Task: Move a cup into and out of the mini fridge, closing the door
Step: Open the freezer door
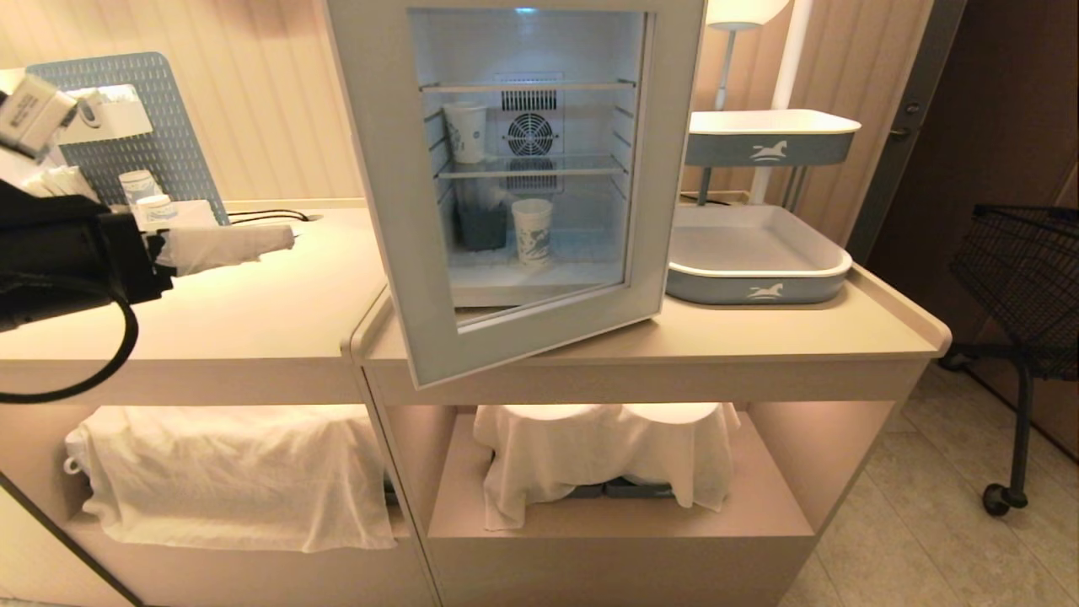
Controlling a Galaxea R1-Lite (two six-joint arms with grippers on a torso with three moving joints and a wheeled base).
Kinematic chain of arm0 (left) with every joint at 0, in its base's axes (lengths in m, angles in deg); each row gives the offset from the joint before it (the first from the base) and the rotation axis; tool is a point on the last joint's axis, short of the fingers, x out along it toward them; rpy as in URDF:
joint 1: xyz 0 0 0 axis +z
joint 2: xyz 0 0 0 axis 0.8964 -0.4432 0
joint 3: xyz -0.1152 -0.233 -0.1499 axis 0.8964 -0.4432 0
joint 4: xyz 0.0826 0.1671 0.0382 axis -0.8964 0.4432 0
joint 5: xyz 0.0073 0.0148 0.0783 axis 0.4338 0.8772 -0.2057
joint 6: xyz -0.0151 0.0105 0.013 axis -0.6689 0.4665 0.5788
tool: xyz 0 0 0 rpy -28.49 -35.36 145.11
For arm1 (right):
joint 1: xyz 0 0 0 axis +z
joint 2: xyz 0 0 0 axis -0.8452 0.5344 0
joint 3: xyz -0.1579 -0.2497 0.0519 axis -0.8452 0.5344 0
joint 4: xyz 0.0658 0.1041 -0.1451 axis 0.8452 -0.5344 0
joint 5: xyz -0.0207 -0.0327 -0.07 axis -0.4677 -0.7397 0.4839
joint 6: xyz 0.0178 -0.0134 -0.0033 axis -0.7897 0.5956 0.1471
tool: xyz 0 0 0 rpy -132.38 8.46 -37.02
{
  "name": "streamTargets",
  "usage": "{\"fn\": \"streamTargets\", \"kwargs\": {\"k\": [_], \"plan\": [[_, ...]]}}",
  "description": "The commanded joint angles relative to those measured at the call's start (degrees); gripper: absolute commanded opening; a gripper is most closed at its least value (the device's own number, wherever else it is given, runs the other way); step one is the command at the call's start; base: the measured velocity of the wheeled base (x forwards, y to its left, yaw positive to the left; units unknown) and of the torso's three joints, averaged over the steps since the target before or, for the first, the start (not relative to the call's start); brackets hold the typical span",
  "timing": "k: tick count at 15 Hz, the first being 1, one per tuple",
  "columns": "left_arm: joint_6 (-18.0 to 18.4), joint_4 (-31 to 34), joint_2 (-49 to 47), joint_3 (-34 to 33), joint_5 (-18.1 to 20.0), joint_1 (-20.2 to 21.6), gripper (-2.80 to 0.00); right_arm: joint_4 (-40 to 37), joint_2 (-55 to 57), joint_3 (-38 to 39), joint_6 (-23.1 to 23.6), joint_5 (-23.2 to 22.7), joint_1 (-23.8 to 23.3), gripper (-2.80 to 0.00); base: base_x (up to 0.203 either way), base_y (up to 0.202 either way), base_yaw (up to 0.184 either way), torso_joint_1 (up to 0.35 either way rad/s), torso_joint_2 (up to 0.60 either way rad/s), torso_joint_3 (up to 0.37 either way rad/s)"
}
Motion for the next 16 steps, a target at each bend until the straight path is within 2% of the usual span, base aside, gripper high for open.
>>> {"fn": "streamTargets", "kwargs": {"k": [1, 2, 4, 6, 9, 12, 15, 16], "plan": [[6.6, 3.9, 0.3, 0.0, -0.2, 3.9, 0.00, 0.0, 0.0, 0.0, 0.0, 0.0, 0.0, -2.80, 0.000, 0.000, 0.000, 0.000, 0.00, 0.000], [10.6, 4.9, -0.7, 0.3, -0.5, 4.8, 0.00, 0.0, 0.0, 0.0, 0.0, 0.0, 0.0, -2.80, 0.000, 0.000, 0.000, 0.000, 0.00, 0.000], [15.9, 5.3, -3.9, 2.0, -3.5, 5.3, 0.00, 0.0, 0.0, 0.0, 0.0, 0.0, 0.0, -2.80, 0.000, 0.000, 0.000, 0.000, 0.00, 0.000], [18.4, 5.5, -8.7, 6.0, -8.6, 4.9, 0.00, 0.0, 0.0, 0.0, 0.0, 0.0, 0.0, -2.80, 0.000, 0.000, 0.000, 0.000, 0.00, 0.000], [19.0, 5.5, -16.8, 16.4, -15.7, 2.6, 0.00, 0.0, 0.0, 0.0, 0.0, 0.0, 0.0, -2.80, 0.000, 0.000, 0.000, 0.000, 0.00, 0.000], [17.8, 5.8, -25.6, 27.2, -29.2, -2.9, 0.00, 0.0, 0.0, 0.0, 0.0, 0.0, 0.0, -2.80, 0.000, 0.000, 0.000, 0.000, 0.00, 0.000], [14.1, 6.9, -31.3, 33.0, -34.0, -7.2, 0.00, 0.0, 0.0, 0.0, 0.0, 0.0, 0.0, -2.80, 0.000, 0.000, 0.000, 0.000, 0.00, 0.000], [13.5, 7.1, -33.0, 34.9, -36.7, -8.7, 0.00, 0.0, 0.0, 0.0, 0.0, 0.0, 0.0, -2.80, 0.000, 0.000, 0.000, 0.000, 0.00, 0.000]]}}
